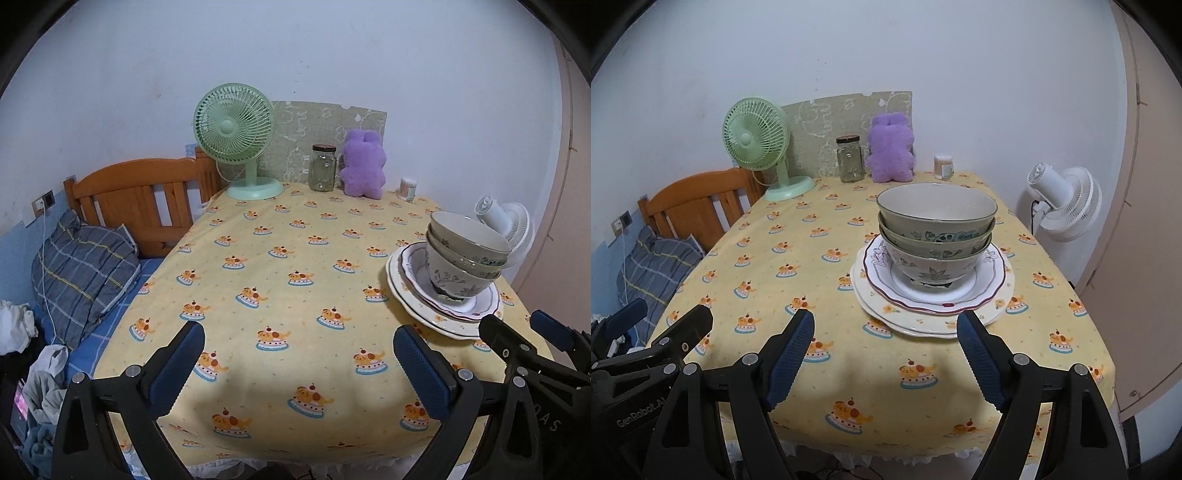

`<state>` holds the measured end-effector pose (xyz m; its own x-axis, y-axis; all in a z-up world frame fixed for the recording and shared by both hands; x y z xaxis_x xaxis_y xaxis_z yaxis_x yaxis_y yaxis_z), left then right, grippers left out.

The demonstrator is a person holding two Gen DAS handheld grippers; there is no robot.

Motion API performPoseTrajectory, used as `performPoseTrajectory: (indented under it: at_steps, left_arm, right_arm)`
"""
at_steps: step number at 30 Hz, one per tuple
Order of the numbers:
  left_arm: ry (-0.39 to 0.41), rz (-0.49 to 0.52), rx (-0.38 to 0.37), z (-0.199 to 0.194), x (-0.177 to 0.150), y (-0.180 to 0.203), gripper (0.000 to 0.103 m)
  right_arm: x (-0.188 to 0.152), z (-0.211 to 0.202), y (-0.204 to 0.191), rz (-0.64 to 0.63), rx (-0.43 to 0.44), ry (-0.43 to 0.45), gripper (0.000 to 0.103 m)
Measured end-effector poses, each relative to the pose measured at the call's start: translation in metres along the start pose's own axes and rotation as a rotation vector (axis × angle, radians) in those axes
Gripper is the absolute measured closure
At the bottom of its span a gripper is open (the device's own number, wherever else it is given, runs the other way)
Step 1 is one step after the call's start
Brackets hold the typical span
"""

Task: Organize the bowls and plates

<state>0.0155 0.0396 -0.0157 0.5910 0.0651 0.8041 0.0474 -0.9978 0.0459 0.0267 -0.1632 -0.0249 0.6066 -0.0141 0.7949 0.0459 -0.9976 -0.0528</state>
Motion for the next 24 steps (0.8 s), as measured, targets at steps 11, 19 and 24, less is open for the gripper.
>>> performPoseTrajectory:
  at_steps: [11,19,24]
  left_arm:
    - [0.013,0.020,-0.009,-0.0031,0.0012,0.0084,0.000]
    - [0.010,0.021,-0.014,-0.0039,0.0007,0.0086,0.000]
    - [0.008,0.018,-0.012,-0.0034,0.0003,0.0081,0.000]
  right_arm:
    - [-0.0010,-0.0023,0.0103,0.030,-0.006,-0.004,0.021]
    - [0.0000,-0.0027,0.0084,0.026,-0.006,-0.004,0.021]
    - [-0.0002,-0.0025,0.0079,0.022,-0.006,-0.005,0.021]
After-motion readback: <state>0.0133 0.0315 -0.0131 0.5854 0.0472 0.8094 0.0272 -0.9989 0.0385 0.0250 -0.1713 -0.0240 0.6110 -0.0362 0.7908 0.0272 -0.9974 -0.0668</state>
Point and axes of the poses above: each gripper's, at about its wrist camera, not at the fingertips, and z roughly the way its jaws point, y to its right, x to its top, the point moved 2 cm from there along z, roughly the way its jaws point
